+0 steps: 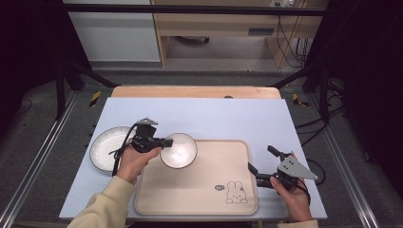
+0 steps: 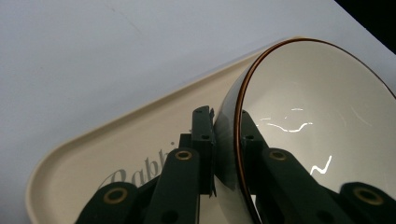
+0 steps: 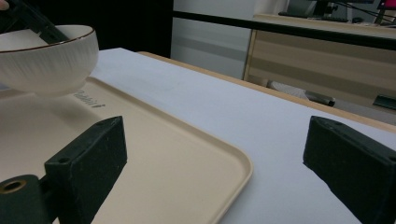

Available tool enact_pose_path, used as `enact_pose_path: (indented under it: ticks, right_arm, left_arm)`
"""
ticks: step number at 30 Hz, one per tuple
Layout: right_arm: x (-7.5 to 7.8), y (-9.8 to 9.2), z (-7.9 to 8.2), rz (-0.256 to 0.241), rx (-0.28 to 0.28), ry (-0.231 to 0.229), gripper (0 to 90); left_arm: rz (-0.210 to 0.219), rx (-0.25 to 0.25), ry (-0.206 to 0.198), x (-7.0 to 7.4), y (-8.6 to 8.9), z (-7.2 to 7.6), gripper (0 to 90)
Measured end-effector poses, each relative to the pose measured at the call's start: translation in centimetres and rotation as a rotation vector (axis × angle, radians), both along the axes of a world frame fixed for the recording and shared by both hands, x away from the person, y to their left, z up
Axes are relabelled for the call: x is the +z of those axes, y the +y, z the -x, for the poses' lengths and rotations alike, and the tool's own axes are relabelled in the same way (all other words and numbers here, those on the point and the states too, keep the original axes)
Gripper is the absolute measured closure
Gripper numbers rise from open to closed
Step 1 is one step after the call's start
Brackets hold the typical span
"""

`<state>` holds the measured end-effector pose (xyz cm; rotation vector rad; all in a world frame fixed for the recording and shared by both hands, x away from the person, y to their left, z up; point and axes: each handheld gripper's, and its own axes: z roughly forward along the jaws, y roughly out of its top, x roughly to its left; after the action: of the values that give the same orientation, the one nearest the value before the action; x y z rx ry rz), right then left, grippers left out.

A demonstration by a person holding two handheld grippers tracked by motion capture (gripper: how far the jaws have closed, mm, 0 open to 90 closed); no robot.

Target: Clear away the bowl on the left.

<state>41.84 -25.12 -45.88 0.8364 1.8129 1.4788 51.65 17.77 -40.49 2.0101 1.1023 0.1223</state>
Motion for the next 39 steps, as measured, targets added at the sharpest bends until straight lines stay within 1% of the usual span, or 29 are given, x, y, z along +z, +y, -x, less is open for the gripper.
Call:
enact_pose_path:
  ticks: [7,18,28,38,39]
  right_arm:
    - [0.0,-0.1,0.0,-0.002,-0.002,-0.002,6.2]
    - [0.1,0.0,0.0,-0.002,0.001,-0.005,6.2]
    - [0.1,-0.1,0.0,-0.002,0.001,-0.004,6.2]
    - [0.0,0.0,0.0,-0.001,0.002,-0.006,6.2]
    - [0.1,0.0,0.0,-0.003,0.005,-0.012,6.2]
  left_arm:
    - [-0.012,-0.022,0.005,-0.1,-0.8,0.1,81.6]
    - [-0.009,-0.053,0.01,-0.2,-1.8,0.4,81.6]
    - [-0.02,-0.07,0.017,-0.4,-2.3,0.6,81.6]
    - [-0.019,-0.079,0.019,-0.6,-2.6,0.8,81.6]
    - [-0.023,-0.088,0.023,-0.7,-2.6,0.8,81.6]
